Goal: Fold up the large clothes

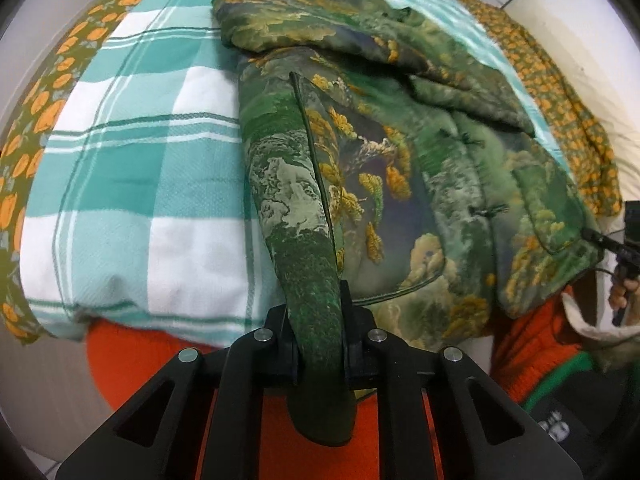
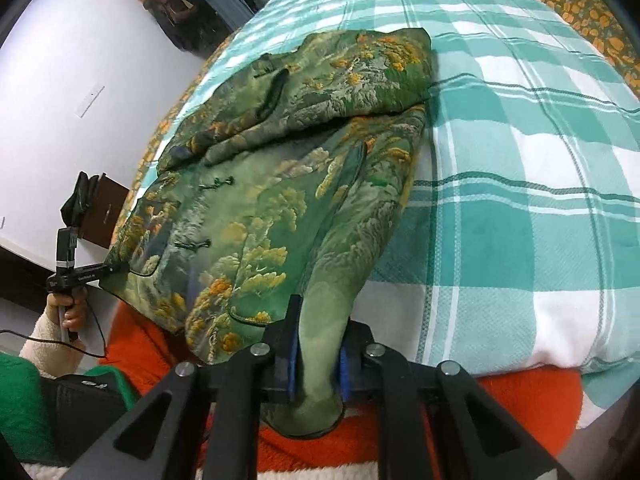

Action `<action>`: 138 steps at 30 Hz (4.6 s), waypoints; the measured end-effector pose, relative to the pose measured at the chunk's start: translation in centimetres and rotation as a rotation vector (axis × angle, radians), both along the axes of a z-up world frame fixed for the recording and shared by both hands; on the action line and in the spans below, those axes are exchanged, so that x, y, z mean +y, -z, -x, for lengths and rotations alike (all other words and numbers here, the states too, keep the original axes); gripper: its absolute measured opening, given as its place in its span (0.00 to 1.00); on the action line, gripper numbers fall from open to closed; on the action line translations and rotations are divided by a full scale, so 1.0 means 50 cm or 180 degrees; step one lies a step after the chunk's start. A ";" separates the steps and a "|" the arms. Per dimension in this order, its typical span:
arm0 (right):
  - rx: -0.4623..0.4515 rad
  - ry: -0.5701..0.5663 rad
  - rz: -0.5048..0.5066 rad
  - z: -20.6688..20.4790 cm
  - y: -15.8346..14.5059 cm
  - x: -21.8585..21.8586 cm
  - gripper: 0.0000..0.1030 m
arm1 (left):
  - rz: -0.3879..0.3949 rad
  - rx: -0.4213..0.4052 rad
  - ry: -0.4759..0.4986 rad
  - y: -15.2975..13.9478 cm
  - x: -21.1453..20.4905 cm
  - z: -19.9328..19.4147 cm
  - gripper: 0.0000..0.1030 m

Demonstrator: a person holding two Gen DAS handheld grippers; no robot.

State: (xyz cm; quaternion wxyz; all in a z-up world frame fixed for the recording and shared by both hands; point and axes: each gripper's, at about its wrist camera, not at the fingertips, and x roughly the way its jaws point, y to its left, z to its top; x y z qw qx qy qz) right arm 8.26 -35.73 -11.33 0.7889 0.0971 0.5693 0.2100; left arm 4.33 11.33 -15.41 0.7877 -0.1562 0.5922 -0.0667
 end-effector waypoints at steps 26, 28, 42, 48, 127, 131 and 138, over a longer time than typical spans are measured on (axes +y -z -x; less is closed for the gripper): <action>-0.0488 0.0881 -0.1400 -0.392 0.020 -0.067 0.13 | 0.0572 -0.0586 -0.0825 -0.092 0.155 -0.272 0.16; -0.0412 0.1137 -0.1429 -0.419 0.067 -0.074 0.15 | 0.0559 -0.0489 -0.0962 -0.063 0.161 -0.305 0.24; -0.0579 0.1337 -0.1055 -0.442 0.025 -0.096 0.78 | 0.0505 -0.0649 -0.1153 -0.092 0.217 -0.293 0.92; -0.0535 0.0892 -0.0492 -0.426 0.036 -0.083 0.79 | 0.0547 -0.0629 -0.0696 -0.058 0.235 -0.254 0.95; -0.1626 0.0539 0.1089 -0.428 0.009 0.139 1.00 | -0.1693 -0.1333 -0.0925 -0.070 -0.024 -0.345 0.97; -0.1576 0.0481 0.1094 -0.366 0.011 0.152 1.00 | -0.1581 -0.1291 -0.0947 -0.087 -0.053 -0.336 0.97; -0.1389 0.0543 0.1064 -0.308 0.038 0.146 1.00 | -0.1595 -0.1308 -0.0850 -0.102 -0.091 -0.318 0.97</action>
